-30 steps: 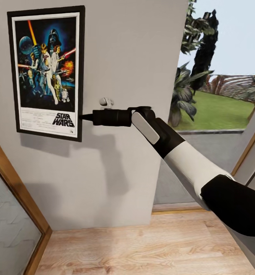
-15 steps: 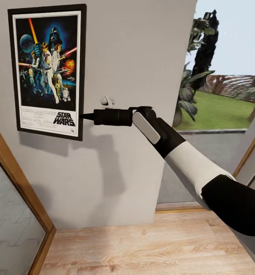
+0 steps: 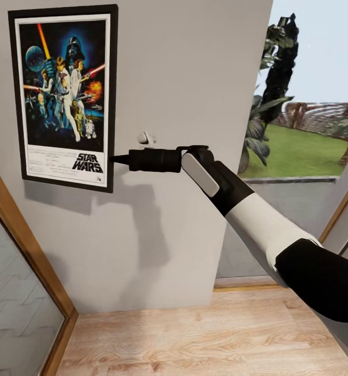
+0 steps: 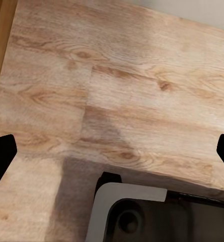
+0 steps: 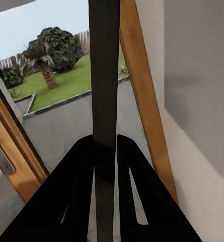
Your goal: Pick up the poster from the kitchen countertop and hang it on one of the wall nails in the kitchen.
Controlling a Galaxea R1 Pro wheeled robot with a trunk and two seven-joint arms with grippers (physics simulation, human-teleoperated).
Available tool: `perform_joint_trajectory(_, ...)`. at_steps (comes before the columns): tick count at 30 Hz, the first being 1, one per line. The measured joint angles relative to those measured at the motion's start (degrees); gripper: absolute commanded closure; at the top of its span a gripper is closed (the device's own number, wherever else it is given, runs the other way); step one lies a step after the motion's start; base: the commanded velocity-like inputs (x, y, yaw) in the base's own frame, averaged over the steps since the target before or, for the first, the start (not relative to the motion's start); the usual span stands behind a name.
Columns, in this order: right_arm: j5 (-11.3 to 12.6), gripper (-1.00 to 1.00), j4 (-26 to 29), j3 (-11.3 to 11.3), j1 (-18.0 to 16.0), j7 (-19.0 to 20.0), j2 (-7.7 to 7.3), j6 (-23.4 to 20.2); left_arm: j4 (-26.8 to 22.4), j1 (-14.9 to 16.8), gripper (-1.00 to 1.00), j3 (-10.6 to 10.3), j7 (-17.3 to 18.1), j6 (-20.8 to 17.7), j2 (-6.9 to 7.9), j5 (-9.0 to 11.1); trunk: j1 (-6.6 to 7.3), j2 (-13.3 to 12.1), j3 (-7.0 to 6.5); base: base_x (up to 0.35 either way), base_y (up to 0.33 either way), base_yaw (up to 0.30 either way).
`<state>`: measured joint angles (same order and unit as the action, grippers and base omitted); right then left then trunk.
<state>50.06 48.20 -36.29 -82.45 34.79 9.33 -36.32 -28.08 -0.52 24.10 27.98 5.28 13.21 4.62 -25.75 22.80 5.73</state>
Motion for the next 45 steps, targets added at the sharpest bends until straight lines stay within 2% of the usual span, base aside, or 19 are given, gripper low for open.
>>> perform_joint_trajectory(9,-0.2,1.00,-0.4,0.2,-0.1,0.1,-0.22,-1.3,0.0,0.0,-1.00,0.0,0.0,0.0,-0.01,0.0,0.00,0.0,0.00,0.000,0.004,0.000)
perform_joint_trajectory(11,-0.1,1.00,0.0,0.2,-0.1,0.1,-1.15,-3.9,0.0,0.0,-1.00,0.0,0.0,0.0,-0.02,0.0,0.00,0.0,0.00,0.000,0.000,0.000)
perform_joint_trajectory(12,0.1,1.00,1.4,0.2,-0.2,0.6,-2.85,-4.6,0.1,0.0,-1.00,0.1,0.0,0.0,-0.02,0.0,0.00,0.0,0.00,0.000,0.000,0.000)
perform_joint_trajectory(13,0.2,1.00,2.0,0.2,-0.2,1.4,-3.72,-4.8,0.1,0.0,-1.00,0.1,0.0,0.0,-0.02,0.0,0.00,0.0,0.00,0.000,0.000,0.000)
perform_joint_trajectory(16,-0.1,1.00,2.7,0.2,-0.4,6.9,-6.27,-4.9,0.1,0.0,-1.00,0.1,0.0,0.0,-0.02,0.0,0.00,0.0,0.00,0.000,0.000,0.000)
perform_joint_trajectory(19,-0.3,1.00,2.7,0.2,-0.4,9.0,-7.14,-4.9,0.2,0.0,-1.00,0.0,0.0,-0.1,-0.02,0.0,0.00,0.0,0.00,0.000,0.000,0.000)
perform_joint_trajectory(23,-0.3,1.00,2.6,0.2,-0.5,10.2,-7.54,-4.9,1.4,0.0,-1.00,-0.1,0.0,0.0,-0.02,0.0,0.00,0.0,0.00,0.000,0.000,0.000)
perform_joint_trajectory(36,-0.3,1.00,2.6,0.2,-0.7,10.8,-7.66,-4.8,1.9,0.0,-1.00,-0.1,0.0,1.6,-0.02,0.0,0.00,0.0,0.00,0.000,0.000,0.000)
perform_joint_trajectory(45,-0.3,1.00,0.1,0.2,-2.3,11.5,-7.47,-3.7,1.9,0.0,-1.00,-0.1,0.0,1.7,-0.02,0.0,0.00,0.0,0.00,0.003,0.000,0.000)
